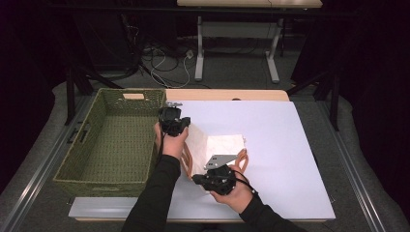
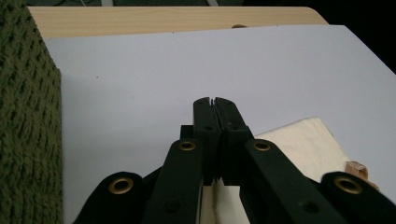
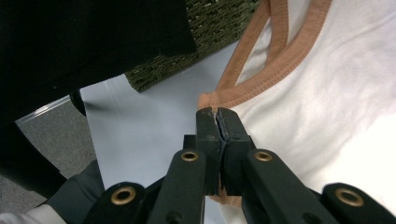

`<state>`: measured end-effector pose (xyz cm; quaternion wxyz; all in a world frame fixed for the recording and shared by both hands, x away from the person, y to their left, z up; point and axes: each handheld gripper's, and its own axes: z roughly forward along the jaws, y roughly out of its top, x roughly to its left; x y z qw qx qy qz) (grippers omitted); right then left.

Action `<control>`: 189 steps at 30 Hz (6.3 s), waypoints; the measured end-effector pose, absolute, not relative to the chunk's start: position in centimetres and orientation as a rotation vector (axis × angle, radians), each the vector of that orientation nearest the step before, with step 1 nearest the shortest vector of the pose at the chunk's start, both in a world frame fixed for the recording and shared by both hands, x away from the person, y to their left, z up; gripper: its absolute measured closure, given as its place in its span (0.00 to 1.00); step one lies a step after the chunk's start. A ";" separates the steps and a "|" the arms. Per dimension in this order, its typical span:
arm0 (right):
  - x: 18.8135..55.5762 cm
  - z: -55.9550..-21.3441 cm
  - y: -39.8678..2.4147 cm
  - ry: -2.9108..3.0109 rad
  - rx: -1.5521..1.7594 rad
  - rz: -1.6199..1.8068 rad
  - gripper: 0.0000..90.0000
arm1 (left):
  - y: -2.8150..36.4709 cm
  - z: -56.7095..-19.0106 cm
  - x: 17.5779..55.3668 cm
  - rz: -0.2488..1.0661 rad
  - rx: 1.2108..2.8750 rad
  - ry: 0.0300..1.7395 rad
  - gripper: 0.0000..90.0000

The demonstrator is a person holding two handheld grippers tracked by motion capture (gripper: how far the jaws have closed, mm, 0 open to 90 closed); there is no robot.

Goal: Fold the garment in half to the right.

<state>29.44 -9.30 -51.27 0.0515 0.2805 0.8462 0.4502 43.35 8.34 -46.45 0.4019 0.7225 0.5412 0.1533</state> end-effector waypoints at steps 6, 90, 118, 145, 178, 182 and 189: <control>29.6 -51.7 -9.8 2.574 0.882 1.386 0.98 | 7.9 -46.8 43.8 0.390 1.837 1.379 0.98; 29.1 -53.1 -18.8 2.523 1.135 1.283 0.98 | -1.8 -49.5 46.3 0.268 1.901 1.250 0.98; 29.3 -54.2 -18.9 2.556 1.128 1.170 0.98 | -2.1 -51.0 46.9 0.222 1.932 1.256 0.94; 29.3 -54.1 -19.0 2.514 1.168 1.190 0.90 | 2.0 -52.2 46.4 0.153 1.807 1.304 0.45; 32.4 -51.9 -18.4 2.294 1.107 1.195 0.67 | 3.9 -52.0 44.5 0.210 1.774 1.265 0.44; 34.0 -52.2 -18.3 2.266 1.131 1.157 0.64 | 3.9 -52.0 44.3 0.217 1.780 1.264 0.43; 36.2 -53.0 -17.9 2.221 1.211 1.148 0.64 | 4.1 -52.2 44.4 0.215 1.772 1.275 0.36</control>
